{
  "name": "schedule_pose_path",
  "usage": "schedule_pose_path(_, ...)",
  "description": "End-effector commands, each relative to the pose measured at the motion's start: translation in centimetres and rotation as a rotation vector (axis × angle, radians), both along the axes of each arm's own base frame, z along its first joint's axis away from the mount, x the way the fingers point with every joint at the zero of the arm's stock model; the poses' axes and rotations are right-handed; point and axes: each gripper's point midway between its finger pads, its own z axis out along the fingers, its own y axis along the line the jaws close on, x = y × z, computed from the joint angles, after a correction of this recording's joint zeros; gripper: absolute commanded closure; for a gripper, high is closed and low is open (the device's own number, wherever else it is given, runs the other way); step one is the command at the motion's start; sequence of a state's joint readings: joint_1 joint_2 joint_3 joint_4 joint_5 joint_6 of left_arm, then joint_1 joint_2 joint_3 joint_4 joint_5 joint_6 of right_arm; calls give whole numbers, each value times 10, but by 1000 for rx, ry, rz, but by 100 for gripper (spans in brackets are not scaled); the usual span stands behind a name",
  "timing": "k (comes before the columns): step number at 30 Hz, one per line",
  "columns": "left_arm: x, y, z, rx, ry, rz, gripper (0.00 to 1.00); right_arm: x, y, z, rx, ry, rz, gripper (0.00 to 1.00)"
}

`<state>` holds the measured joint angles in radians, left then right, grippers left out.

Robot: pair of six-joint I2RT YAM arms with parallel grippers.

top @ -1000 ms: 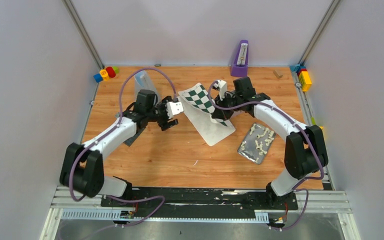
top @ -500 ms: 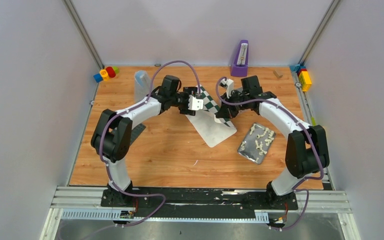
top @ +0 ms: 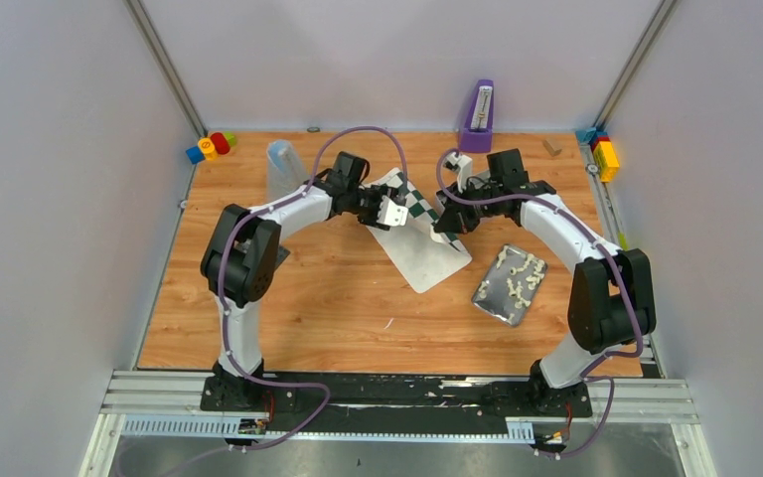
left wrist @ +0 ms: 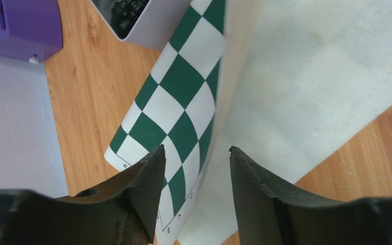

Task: Set up the chess pieces on the board
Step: Pick up the chessboard from the center of the board.

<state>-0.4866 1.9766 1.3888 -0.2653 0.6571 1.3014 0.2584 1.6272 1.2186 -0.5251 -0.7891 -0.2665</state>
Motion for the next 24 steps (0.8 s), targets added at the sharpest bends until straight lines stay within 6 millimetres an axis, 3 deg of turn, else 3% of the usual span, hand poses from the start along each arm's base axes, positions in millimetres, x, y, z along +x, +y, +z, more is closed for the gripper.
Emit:
schedule_pose_path(1,24,-10,9,-9,-42,34,50,7,3,27,50,-55,18,100)
schedule_pose_path(2,27,-11,10,-10,-45,40,53,8,3,28,53,-56,17,100)
schedule_pose_path(5,33,-8,18,-2,-41,81,77,13,3,38,62,-74,16,100)
schedule_pose_path(6,34,-7,28,-5,-40,99,88,15,3,43,66,-86,16,100)
schedule_pose_path(8,39,-1,46,2,-61,147,99,17,4,54,74,-106,18,100)
schedule_pose_path(9,44,5,55,14,-84,182,100,19,5,62,82,-121,21,100)
schedule_pose_path(14,53,33,137,-4,-227,341,100,28,12,118,136,-233,30,100)
schedule_pose_path(15,52,37,165,-29,-271,360,100,29,13,130,149,-257,34,100)
schedule_pose_path(19,32,59,226,-63,-341,424,100,19,18,175,186,-351,58,100)
schedule_pose_path(20,25,63,229,-58,-337,430,100,14,19,181,188,-369,67,100)
schedule_pose_path(21,11,70,246,-74,-359,434,100,9,21,185,190,-383,77,100)
schedule_pose_path(24,-17,80,241,-40,-340,434,100,-16,27,183,194,-403,136,100)
